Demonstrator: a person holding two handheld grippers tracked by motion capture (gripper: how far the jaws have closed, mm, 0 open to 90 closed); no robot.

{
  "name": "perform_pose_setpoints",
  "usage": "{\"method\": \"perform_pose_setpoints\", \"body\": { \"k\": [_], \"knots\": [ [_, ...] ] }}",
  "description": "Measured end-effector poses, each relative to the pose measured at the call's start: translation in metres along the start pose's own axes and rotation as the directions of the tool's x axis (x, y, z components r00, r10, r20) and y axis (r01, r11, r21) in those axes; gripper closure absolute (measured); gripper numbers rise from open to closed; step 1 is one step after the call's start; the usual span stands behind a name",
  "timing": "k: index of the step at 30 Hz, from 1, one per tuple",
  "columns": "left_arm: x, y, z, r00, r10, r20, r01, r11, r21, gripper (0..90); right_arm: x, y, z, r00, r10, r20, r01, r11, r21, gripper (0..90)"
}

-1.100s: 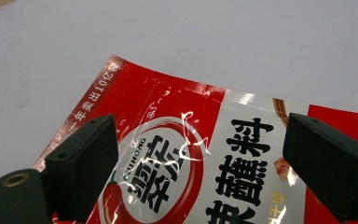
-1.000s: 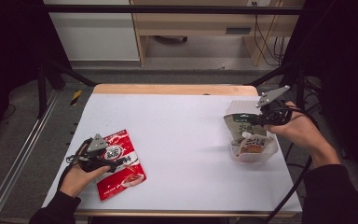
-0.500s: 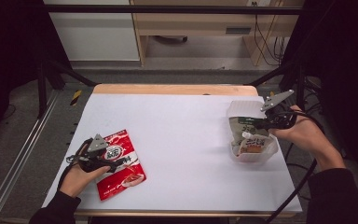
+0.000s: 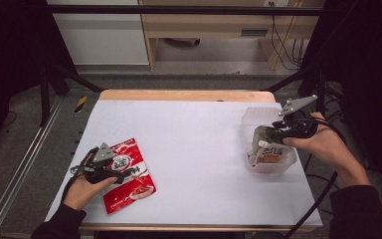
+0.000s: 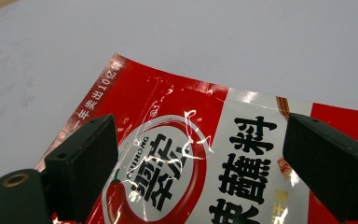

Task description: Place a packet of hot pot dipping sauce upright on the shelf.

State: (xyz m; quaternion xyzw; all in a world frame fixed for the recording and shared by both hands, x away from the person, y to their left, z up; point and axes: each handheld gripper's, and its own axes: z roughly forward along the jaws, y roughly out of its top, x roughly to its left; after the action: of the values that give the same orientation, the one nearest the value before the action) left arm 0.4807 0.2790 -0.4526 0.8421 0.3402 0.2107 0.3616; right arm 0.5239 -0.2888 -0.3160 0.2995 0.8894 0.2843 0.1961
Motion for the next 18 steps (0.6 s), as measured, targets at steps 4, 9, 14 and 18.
{"method": "perform_pose_setpoints", "body": {
  "k": [4,9,14,18],
  "knots": [
    [0.002,0.0,-0.001,1.0,0.003,-0.006,-0.003,1.0,0.0,9.9,0.008,0.01,-0.003,0.9993,-0.002,0.038,0.004,0.999,-0.053,38.9],
    [0.004,-0.001,-0.001,0.9999,-0.004,-0.015,0.004,1.0,-0.004,9.5,0.02,0.022,-0.006,0.9978,-0.002,0.066,0.009,0.995,-0.101,28.0],
    [0.006,-0.001,-0.003,0.9996,-0.016,-0.024,0.016,0.9998,-0.01,8.9,0.038,0.034,-0.005,0.9955,-0.015,0.094,0.028,0.989,-0.143,22.8],
    [0.007,-0.001,-0.003,0.9995,-0.02,-0.026,0.019,0.9997,-0.017,8.0,0.055,0.044,-0.003,0.9958,-0.039,0.083,0.052,0.985,-0.167,17.7]
  ]
}}
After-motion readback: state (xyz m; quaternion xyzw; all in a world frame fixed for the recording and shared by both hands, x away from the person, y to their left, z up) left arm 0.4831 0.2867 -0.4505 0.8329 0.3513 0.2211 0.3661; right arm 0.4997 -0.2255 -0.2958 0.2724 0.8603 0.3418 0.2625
